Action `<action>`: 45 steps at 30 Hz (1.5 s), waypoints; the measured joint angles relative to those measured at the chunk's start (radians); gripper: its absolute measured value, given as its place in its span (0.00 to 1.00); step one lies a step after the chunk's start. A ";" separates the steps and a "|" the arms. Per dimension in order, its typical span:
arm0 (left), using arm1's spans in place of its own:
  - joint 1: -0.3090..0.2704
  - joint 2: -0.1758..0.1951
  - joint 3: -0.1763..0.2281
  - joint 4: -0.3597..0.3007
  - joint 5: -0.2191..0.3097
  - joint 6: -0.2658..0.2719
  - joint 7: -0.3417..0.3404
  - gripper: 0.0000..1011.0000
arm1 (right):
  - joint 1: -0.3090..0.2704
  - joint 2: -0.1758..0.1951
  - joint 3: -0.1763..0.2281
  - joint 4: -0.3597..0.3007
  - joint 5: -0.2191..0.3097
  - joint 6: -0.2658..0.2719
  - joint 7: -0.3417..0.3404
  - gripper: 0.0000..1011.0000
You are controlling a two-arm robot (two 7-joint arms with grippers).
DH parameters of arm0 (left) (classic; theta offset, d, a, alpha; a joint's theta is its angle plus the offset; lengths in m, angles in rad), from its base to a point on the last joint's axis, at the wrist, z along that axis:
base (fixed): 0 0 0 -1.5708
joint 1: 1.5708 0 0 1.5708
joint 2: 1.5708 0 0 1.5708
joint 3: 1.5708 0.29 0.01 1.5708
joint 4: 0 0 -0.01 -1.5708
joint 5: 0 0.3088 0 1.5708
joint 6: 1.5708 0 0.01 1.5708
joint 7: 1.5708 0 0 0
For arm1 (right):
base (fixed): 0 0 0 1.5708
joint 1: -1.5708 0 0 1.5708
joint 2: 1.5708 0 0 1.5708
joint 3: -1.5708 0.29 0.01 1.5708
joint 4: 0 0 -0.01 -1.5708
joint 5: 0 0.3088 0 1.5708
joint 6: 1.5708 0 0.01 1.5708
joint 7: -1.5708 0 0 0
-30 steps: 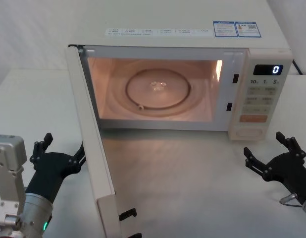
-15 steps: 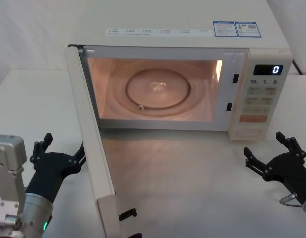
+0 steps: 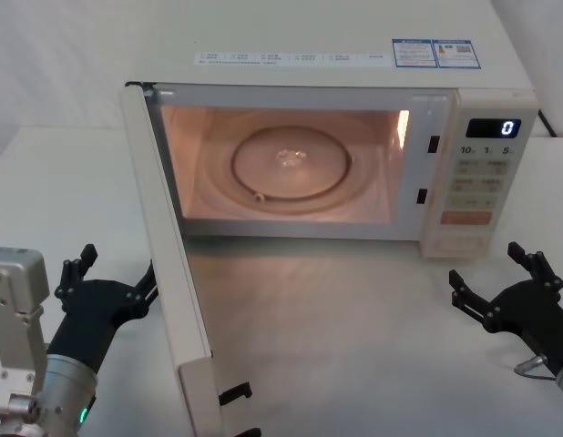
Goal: Press the button to open the microwave door with one hand; close the microwave door with the other hand.
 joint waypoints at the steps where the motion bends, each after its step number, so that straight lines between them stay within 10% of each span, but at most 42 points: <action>1: 0.000 0.000 0.000 0.000 0.000 0.000 0.000 0.99 | 0.000 0.000 0.000 0.000 0.000 0.000 0.000 0.99; 45: 0.000 0.000 0.000 0.000 0.000 0.000 0.000 0.99 | 0.000 0.000 0.000 0.000 0.000 0.000 0.000 0.99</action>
